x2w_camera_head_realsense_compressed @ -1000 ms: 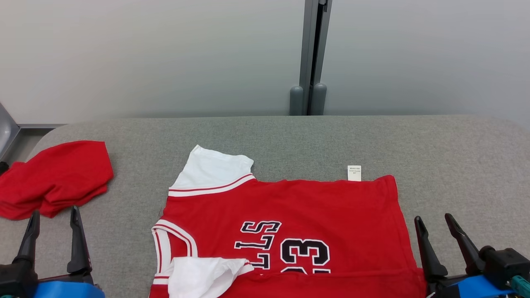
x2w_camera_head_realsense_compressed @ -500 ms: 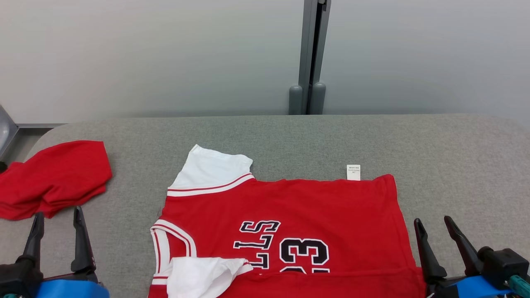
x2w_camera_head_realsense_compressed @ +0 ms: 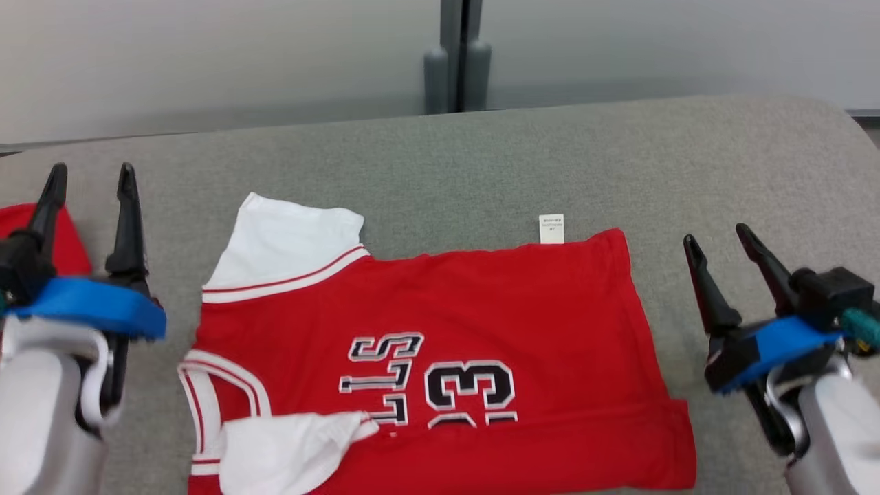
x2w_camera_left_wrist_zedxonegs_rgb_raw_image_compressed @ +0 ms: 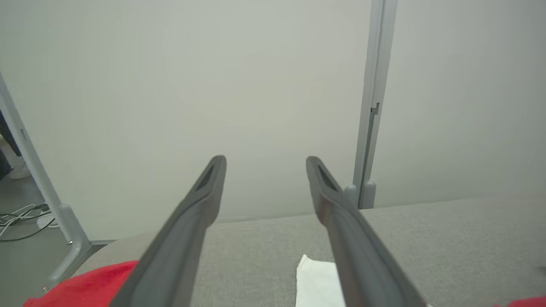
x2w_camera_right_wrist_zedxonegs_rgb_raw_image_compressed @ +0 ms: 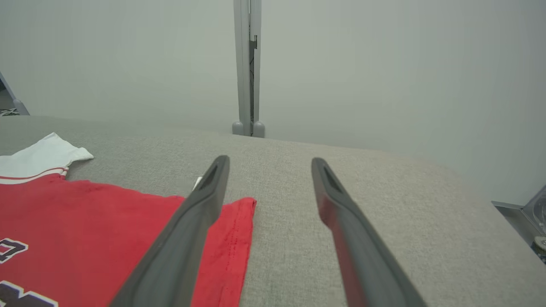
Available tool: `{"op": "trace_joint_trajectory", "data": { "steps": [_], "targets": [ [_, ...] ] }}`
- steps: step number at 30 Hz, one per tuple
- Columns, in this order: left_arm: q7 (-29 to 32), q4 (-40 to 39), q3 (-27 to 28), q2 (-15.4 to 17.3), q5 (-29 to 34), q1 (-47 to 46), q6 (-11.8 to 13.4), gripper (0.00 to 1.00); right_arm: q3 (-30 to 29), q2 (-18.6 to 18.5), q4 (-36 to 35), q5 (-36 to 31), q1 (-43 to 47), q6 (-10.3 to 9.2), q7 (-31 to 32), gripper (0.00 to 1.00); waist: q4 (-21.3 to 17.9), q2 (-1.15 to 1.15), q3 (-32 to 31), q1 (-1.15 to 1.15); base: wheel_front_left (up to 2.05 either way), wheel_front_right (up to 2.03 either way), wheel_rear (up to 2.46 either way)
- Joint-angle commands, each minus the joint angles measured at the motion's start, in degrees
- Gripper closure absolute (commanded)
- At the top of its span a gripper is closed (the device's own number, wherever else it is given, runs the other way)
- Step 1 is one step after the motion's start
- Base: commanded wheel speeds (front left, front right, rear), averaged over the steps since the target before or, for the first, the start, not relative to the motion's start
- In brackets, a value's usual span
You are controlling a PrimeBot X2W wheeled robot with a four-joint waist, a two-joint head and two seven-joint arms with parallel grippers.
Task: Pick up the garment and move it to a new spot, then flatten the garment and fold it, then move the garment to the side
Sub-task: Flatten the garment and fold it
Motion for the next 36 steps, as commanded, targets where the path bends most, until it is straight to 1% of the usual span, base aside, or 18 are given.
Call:
{"op": "trace_joint_trajectory", "data": {
  "steps": [1,6,8,10,15,17,21,28,30,33,34,35,36],
  "targets": [
    [0.8,1.54,-0.66,0.7,0.49,-4.41,-1.05,0.0,0.83,-1.16,1.45,0.61,-3.12,0.01,0.5,0.0,0.12,-0.01,2.56,-0.01,0.0,0.0,0.0],
    [5.25,9.43,-4.01,2.36,2.54,-17.32,-4.64,0.0,5.03,-3.27,6.8,2.58,-12.07,0.01,1.42,0.0,-1.66,-0.01,8.64,-0.01,0.0,0.0,0.0],
    [6.62,12.66,-5.09,2.36,2.74,-21.9,-5.81,0.0,7.22,-3.59,8.83,3.64,-15.41,0.01,1.57,0.0,-2.53,-0.01,10.83,-0.01,0.0,0.0,0.0],
    [8.37,16.58,-6.96,2.86,3.7,-25.41,-6.73,0.0,9.7,-3.65,10.96,4.85,-18.08,0.01,1.94,0.0,-3.29,-0.01,12.6,-0.01,0.0,0.0,0.0],
    [11.48,25.57,-10.57,2.73,3.8,-32.75,-8.31,0.0,16.16,-3.71,15.32,7.99,-23.72,0.01,2.39,0.0,-4.93,-0.01,16.13,-0.01,0.0,0.0,0.0],
    [13.54,29.38,-12.57,2.84,3.63,-34.16,-8.52,0.0,18.46,-3.22,16.43,9.7,-25.31,0.01,2.03,0.0,-5.6,-0.01,16.92,-0.01,0.0,0.0,0.0],
    [16.63,34.33,-16.57,3.04,2.42,-35.62,-8.88,0.0,22.46,-3.31,18.09,12.9,-27.6,0.01,1.65,0.0,-6.62,-0.01,17.5,-0.01,0.0,0.0,0.0],
    [21.67,36.04,-24.43,4.39,-4.61,-35.68,-8.79,0.0,26.89,-4.44,19.98,16.51,-29.74,0.01,0.54,0.0,-6.99,-0.01,17.79,-0.01,0.0,0.0,0.0],
    [22.6,36.39,-26.14,5.04,-6.13,-35.94,-8.79,0.0,28.0,-4.83,20.37,17.25,-30.27,0.01,0.44,0.0,-7.13,-0.01,18.04,-0.01,0.0,0.0,0.0],
    [23.41,37.15,-27.95,5.12,-8.57,-35.66,-8.8,0.0,29.4,-4.95,20.8,18.49,-30.93,0.01,0.42,0.0,-7.43,-0.01,18.31,-0.01,0.0,0.0,0.0],
    [23.3,37.27,-28.51,5.08,-9.11,-35.87,-8.8,0.08,29.85,-5.03,21.04,19.08,-31.05,0.01,0.63,0.0,-7.47,-0.01,18.36,-0.01,0.0,0.0,0.0],
    [23.31,37.34,-29.2,4.99,-9.58,-36.0,-8.8,0.6,30.31,-5.19,21.26,19.56,-31.27,0.01,0.98,0.0,-7.51,-0.01,18.38,-0.01,0.0,0.0,0.0],
    [23.3,37.38,-29.82,5.02,-10.03,-36.07,-8.8,1.0,30.77,-5.43,21.37,19.83,-31.55,0.01,1.25,0.0,-7.52,-0.01,18.34,-0.01,0.0,0.0,0.0]
  ]
}}
